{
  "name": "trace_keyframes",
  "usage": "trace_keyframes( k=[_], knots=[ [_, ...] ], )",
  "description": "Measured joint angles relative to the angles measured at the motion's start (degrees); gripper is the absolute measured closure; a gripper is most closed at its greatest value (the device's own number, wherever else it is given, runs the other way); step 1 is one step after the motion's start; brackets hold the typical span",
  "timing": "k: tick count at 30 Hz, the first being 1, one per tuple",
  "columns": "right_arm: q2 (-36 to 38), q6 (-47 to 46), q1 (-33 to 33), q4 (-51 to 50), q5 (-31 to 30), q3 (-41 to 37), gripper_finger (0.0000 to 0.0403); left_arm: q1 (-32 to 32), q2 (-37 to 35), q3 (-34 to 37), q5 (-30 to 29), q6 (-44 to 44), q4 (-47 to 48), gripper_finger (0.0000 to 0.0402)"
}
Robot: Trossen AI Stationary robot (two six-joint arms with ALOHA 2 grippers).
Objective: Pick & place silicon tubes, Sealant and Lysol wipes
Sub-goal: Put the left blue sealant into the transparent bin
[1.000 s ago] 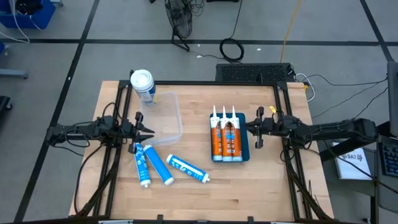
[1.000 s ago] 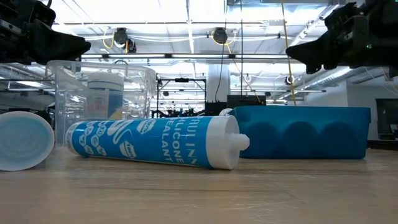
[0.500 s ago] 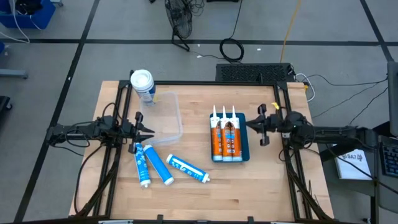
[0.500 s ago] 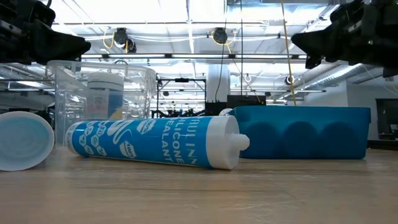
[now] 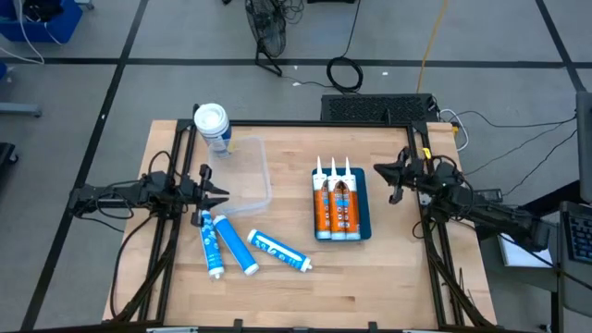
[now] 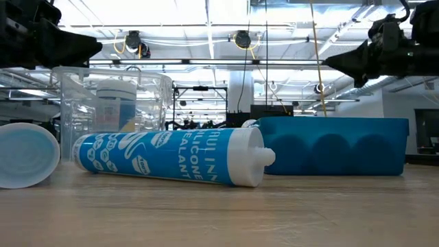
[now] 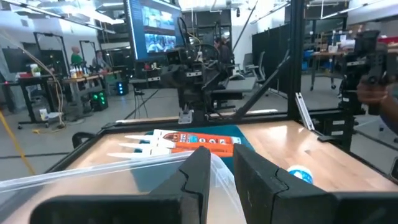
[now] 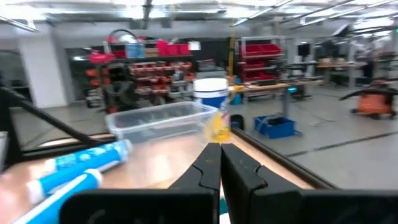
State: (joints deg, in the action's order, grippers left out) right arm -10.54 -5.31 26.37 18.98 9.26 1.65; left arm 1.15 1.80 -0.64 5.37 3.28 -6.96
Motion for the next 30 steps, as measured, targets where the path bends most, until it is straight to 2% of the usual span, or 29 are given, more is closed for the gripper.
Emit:
trace_keyframes(
  k=[7,12,17,23,30],
  knots=[
    [4.7,3.8,-0.1,-9.8,-9.1,0.0,0.0403,0.0,0.0,0.0,0.0,-0.3,-0.4,0.0325],
    [4.8,4.7,-0.1,-10.3,-9.2,0.0,0.0403,0.0,0.0,0.0,0.0,-0.3,-0.5,0.0325],
    [4.8,4.2,-0.1,-10.6,-9.2,0.0,0.0403,0.0,0.0,0.0,0.1,-6.5,-0.6,0.0325],
    [4.8,3.9,-0.1,-10.6,-9.2,0.0,0.0403,0.0,0.0,0.0,0.0,-7.0,-0.6,0.0325],
    [4.8,4.4,-0.1,-10.6,-9.2,-0.1,0.0403,0.0,0.0,0.0,0.2,-11.6,-0.5,0.0325]
  ],
)
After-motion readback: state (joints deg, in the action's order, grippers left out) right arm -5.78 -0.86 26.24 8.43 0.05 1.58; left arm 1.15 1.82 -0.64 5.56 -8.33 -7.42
